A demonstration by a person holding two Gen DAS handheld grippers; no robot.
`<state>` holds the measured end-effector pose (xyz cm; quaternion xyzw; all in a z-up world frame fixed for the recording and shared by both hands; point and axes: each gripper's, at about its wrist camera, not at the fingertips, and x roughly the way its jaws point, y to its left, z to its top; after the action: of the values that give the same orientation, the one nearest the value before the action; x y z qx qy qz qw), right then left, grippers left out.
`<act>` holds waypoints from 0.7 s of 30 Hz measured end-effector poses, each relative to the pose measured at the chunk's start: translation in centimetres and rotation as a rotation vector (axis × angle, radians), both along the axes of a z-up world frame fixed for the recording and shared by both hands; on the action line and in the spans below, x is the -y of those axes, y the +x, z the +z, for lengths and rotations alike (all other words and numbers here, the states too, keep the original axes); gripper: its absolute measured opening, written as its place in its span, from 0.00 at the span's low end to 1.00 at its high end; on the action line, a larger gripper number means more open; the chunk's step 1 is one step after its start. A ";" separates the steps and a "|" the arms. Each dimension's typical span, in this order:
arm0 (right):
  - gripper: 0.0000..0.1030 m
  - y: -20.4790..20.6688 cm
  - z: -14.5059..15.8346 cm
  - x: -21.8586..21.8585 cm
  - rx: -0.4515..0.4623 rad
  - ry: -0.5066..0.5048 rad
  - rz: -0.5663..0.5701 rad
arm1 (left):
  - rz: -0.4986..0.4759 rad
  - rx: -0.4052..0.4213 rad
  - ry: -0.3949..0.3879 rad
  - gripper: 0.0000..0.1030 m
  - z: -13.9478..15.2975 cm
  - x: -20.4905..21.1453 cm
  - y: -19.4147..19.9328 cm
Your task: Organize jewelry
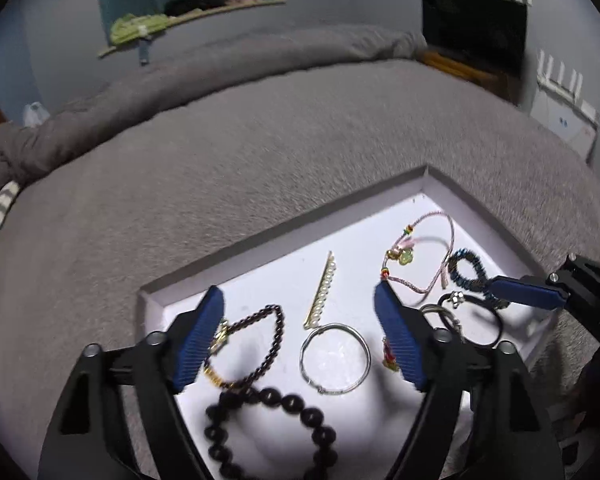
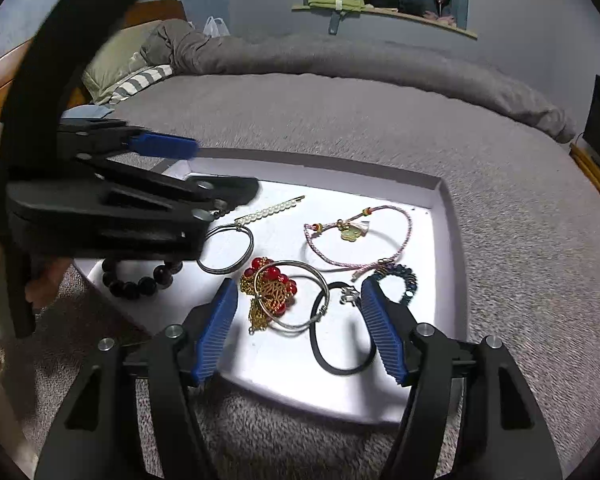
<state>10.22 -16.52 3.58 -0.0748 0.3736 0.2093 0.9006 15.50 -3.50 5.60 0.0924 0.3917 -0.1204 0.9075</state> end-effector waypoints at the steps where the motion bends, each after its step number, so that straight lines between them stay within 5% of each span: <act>1: 0.73 -0.4 0.2 0.2 0.010 -0.001 -0.001 | 0.012 0.010 -0.020 0.83 0.4 -0.4 -0.7; 8: 0.95 -3.1 1.5 2.6 0.061 0.031 -0.038 | 0.091 0.080 -0.082 0.93 2.9 -2.6 -5.3; 15: 0.95 -6.4 2.8 6.3 0.086 0.149 -0.159 | 0.152 0.136 -0.095 0.96 3.4 -3.5 -11.1; 21: 0.95 -8.1 1.5 7.4 0.042 0.119 -0.318 | 0.210 0.141 -0.041 0.97 1.1 -3.5 -15.3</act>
<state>2.08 -23.95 5.12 0.0342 0.3489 0.0843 0.9327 0.18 -0.04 6.69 0.0405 0.3318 -0.0256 0.9421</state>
